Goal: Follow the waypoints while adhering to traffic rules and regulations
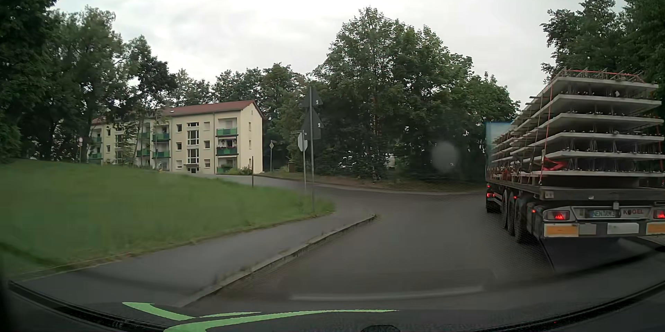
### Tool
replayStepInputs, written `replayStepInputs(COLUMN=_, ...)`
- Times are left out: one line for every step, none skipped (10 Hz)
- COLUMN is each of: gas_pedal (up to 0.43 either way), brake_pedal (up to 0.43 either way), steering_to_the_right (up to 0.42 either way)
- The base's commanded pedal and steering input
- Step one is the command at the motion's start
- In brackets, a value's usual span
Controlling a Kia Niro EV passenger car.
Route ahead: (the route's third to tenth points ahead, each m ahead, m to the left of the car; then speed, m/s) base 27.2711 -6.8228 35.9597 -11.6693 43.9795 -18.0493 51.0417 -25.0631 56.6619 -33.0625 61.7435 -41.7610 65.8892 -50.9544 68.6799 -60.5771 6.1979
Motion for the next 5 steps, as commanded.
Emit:
replayStepInputs(gas_pedal=0.0, brake_pedal=0.0, steering_to_the_right=0.116)
replayStepInputs(gas_pedal=0.008, brake_pedal=0.0, steering_to_the_right=0.115)
replayStepInputs(gas_pedal=0.028, brake_pedal=0.0, steering_to_the_right=0.111)
replayStepInputs(gas_pedal=0.039, brake_pedal=0.0, steering_to_the_right=0.103)
replayStepInputs(gas_pedal=0.047, brake_pedal=0.0, steering_to_the_right=0.097)
